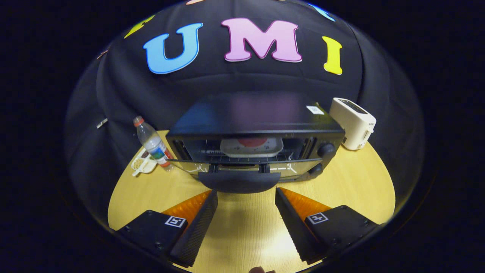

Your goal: Open the toaster oven, put the food inside, and close the toaster oven door.

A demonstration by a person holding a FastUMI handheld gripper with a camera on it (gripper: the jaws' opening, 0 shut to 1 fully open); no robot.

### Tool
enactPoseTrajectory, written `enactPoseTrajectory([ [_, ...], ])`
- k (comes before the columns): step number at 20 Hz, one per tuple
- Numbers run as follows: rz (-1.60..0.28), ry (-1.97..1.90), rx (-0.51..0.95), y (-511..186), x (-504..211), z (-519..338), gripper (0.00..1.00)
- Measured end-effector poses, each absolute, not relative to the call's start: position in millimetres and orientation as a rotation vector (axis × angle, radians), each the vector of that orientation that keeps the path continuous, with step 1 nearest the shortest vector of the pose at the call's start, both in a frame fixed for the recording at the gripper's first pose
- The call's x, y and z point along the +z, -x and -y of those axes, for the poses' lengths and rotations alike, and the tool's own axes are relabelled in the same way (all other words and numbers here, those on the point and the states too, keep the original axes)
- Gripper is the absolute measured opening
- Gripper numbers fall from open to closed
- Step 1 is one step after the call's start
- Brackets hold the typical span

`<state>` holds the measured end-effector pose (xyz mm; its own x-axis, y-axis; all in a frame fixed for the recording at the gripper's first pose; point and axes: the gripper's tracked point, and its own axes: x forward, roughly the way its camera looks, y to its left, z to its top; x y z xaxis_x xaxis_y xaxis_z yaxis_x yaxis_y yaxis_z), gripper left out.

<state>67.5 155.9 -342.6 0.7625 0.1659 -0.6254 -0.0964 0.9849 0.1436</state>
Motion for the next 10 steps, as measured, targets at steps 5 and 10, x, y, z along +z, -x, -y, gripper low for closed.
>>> enactPoseTrajectory([
  [5, -0.57, -0.127, 0.139, -76, -290, -149, 0.99],
  [10, -0.446, -0.121, 0.124, -64, -233, -127, 0.99],
])
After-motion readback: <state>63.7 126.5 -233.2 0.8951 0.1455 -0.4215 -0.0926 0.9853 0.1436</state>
